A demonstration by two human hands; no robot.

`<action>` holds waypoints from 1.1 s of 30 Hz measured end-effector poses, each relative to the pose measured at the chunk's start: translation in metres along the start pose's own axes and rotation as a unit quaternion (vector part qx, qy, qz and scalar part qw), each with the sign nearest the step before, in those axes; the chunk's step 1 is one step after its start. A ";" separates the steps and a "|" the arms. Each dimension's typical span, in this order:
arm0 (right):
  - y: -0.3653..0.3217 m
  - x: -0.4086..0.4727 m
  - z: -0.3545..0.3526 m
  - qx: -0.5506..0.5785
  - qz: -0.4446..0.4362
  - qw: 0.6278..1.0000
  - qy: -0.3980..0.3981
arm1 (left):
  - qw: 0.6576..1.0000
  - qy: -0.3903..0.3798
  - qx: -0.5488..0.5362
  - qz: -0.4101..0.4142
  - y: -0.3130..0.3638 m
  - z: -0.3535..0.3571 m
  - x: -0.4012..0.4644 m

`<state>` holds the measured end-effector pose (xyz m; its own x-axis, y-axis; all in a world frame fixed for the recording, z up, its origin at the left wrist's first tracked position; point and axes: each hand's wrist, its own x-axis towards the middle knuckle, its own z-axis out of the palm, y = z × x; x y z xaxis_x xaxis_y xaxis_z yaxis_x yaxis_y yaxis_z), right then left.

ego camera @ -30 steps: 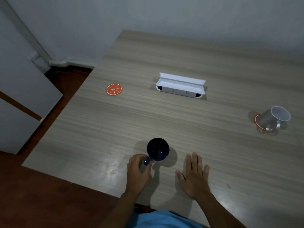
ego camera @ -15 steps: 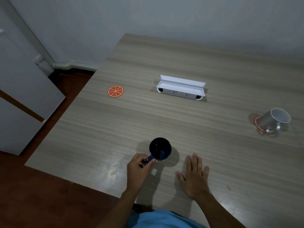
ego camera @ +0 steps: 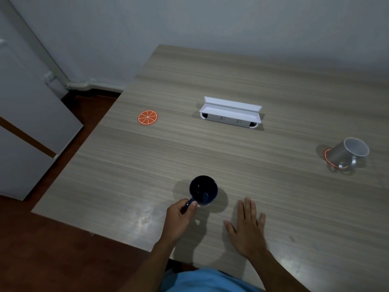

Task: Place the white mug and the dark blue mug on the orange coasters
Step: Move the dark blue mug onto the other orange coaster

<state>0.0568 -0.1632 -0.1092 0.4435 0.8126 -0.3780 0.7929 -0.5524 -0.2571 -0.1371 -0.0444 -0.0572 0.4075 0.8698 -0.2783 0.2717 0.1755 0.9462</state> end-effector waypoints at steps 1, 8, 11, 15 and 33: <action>0.000 -0.002 0.003 0.000 -0.005 1.000 0.001 | 1.000 0.007 -0.004 0.002 -0.001 -0.001 0.001; -0.012 -0.003 0.008 0.008 -0.043 0.999 0.020 | 0.998 0.056 -0.012 0.008 0.001 -0.014 0.011; -0.025 0.007 0.004 0.005 -0.054 0.998 0.021 | 0.997 0.074 -0.032 0.007 0.004 -0.024 0.022; -0.042 0.027 -0.004 0.009 -0.059 0.998 0.031 | 0.991 0.118 -0.063 0.000 0.012 -0.039 0.042; -0.063 0.062 0.021 0.006 -0.015 0.989 0.147 | 0.948 0.240 -0.205 -0.042 0.059 -0.114 0.201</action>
<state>0.0255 -0.0814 -0.1348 0.5242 0.8463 -0.0950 0.8033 -0.5284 -0.2749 -0.1384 0.1933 -0.0388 -0.0718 0.9369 -0.3422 -0.1170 0.3328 0.9357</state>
